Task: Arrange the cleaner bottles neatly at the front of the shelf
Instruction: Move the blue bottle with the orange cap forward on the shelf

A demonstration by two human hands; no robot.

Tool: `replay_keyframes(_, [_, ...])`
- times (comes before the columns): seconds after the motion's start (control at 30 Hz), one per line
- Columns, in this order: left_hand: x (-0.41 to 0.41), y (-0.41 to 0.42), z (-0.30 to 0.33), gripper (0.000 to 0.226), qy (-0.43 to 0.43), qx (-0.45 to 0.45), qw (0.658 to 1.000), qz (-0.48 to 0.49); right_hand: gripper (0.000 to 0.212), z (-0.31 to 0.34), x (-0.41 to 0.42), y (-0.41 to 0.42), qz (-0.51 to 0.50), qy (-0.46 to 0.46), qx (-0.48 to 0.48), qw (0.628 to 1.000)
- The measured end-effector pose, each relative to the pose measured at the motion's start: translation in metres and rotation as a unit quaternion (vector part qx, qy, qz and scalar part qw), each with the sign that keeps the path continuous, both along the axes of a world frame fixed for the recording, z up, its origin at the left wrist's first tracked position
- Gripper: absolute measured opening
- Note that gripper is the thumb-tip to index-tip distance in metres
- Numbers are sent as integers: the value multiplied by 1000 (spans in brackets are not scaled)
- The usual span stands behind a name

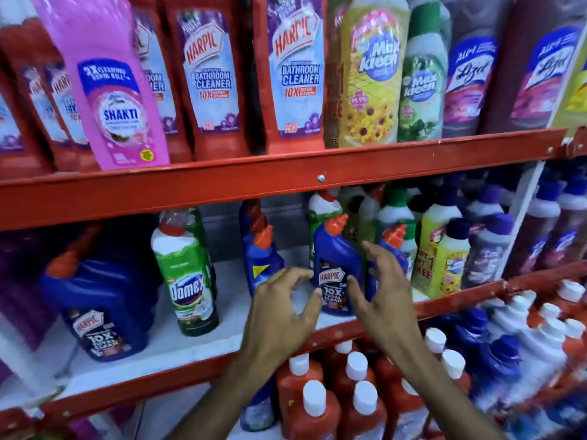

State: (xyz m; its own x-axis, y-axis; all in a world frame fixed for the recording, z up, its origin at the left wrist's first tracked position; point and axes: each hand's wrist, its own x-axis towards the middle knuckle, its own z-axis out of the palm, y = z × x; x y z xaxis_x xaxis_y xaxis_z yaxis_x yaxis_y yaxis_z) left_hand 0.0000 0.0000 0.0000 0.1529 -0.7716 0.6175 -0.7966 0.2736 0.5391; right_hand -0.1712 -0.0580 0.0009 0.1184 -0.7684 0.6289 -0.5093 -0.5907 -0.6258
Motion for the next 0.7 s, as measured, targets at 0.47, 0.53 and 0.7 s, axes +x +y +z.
replay_keyframes(0.47, [-11, -84, -33, 49, 253, 116, 955, -103, 57, -26, 20, -16, -51, -26, 53, 997])
replay_keyframes(0.53, [-12, -78, -36, 48, 251, 82, 960, -92, 52, -31, 19, -13, -50, -53, 17, 997])
replay_keyframes(0.7, [-18, -47, -39, 42, 260, -17, 962, -81, 49, -33, 9, -6, -2, -124, -59, 991])
